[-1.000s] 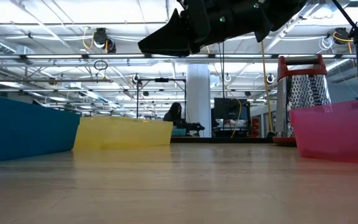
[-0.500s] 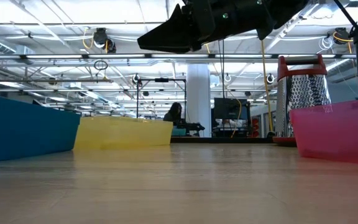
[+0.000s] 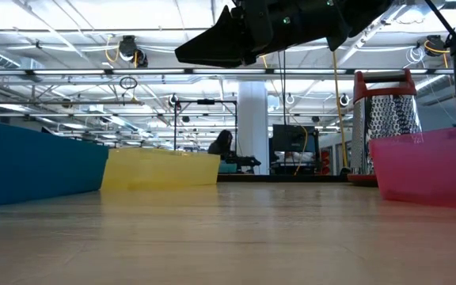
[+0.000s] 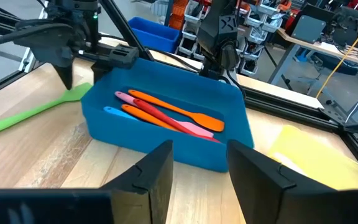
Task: Pick & Place Kitchen Items
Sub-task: Put the green spatula into the blue bin
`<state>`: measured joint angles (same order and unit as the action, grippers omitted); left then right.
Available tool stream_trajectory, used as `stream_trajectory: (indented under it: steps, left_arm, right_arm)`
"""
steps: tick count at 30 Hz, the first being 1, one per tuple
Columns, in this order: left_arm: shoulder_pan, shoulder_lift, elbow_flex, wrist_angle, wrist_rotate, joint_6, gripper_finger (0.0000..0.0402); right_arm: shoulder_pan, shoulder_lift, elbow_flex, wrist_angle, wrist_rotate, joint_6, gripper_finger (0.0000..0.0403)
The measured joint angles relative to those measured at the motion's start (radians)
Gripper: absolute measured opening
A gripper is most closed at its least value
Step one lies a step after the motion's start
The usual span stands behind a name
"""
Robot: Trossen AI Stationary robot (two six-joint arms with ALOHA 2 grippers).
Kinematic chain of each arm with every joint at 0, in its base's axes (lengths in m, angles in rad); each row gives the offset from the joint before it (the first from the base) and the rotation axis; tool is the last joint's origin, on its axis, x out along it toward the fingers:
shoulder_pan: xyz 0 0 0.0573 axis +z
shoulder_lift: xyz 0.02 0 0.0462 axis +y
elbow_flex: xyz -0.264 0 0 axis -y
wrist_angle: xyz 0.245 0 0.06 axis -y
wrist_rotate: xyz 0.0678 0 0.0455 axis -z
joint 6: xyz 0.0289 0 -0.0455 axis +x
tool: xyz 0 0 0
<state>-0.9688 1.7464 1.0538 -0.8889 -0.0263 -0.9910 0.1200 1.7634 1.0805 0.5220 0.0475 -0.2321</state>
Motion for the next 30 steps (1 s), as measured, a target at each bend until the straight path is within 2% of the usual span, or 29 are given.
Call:
stream_trajectory:
  steps: [4, 10, 16, 23, 30]
  left_arm:
    - [0.000, 0.000, -0.001, 0.003, -0.010, 0.052, 0.0219]
    - [-0.007, 0.000, -0.001, 0.072, 0.075, 0.055, 0.0200]
    - [-0.015, 0.000, -0.026, 0.075, -0.010, 0.072, 0.0199]
    - [-0.017, -0.006, -0.073, 0.145, 0.032, 0.076, 0.0200]
    - [-0.022, -0.004, -0.076, 0.168, -0.022, 0.116, 0.0200]
  right_arm:
    - [0.000, 0.000, 0.000, 0.000, 0.000, 0.000, 0.0141]
    - [0.000, 0.000, 0.000, -0.001, 0.000, 0.000, 0.0141]
    - [0.000, 0.000, 0.000, -0.001, 0.000, 0.000, 0.0141]
    - [0.000, 0.000, 0.000, -0.001, 0.000, 0.000, 0.0141]
    - [0.000, 0.000, 0.000, -0.003, 0.000, 0.000, 0.0141]
